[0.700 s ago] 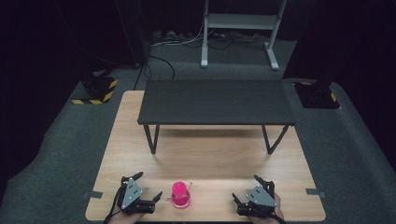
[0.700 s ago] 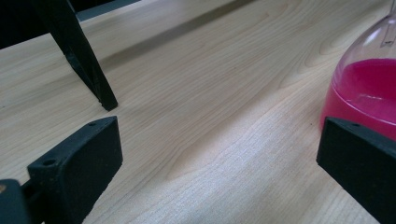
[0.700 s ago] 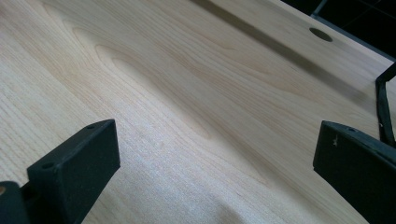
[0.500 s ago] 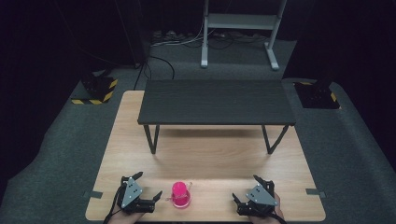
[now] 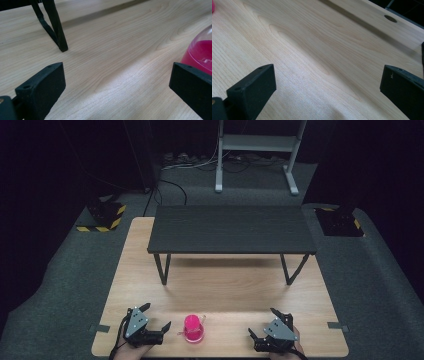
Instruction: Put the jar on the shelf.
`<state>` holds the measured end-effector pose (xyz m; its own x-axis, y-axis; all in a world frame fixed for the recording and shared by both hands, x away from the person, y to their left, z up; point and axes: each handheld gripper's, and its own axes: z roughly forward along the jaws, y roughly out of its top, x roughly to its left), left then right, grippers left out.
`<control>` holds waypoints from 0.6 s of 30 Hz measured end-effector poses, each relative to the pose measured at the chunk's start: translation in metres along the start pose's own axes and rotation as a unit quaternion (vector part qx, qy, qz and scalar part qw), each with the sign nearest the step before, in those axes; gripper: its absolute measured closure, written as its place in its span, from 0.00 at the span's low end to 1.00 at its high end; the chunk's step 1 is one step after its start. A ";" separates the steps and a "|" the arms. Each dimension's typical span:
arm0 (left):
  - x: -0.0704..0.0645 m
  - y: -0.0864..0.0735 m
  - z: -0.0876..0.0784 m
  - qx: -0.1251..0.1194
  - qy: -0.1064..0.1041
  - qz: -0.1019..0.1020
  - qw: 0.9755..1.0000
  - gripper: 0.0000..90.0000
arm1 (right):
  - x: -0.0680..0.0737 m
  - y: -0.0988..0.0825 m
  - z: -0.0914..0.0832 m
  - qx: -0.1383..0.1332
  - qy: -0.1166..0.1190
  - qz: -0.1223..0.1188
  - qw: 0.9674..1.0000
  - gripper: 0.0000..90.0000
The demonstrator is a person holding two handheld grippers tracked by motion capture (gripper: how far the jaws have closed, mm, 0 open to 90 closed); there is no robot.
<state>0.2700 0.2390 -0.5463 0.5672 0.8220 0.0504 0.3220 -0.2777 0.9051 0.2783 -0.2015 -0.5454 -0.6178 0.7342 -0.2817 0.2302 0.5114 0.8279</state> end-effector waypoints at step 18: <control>-0.016 0.036 -0.025 -0.031 -0.012 0.012 0.999 0.01 | 0.001 0.000 0.001 0.002 0.007 -0.008 1.000 0.00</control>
<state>0.2533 0.2282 -0.5040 0.5922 0.8033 0.0634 0.2607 -0.2655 0.9282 0.2784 -0.2007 -0.5455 -0.6320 0.7197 -0.2876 0.2238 0.5248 0.8213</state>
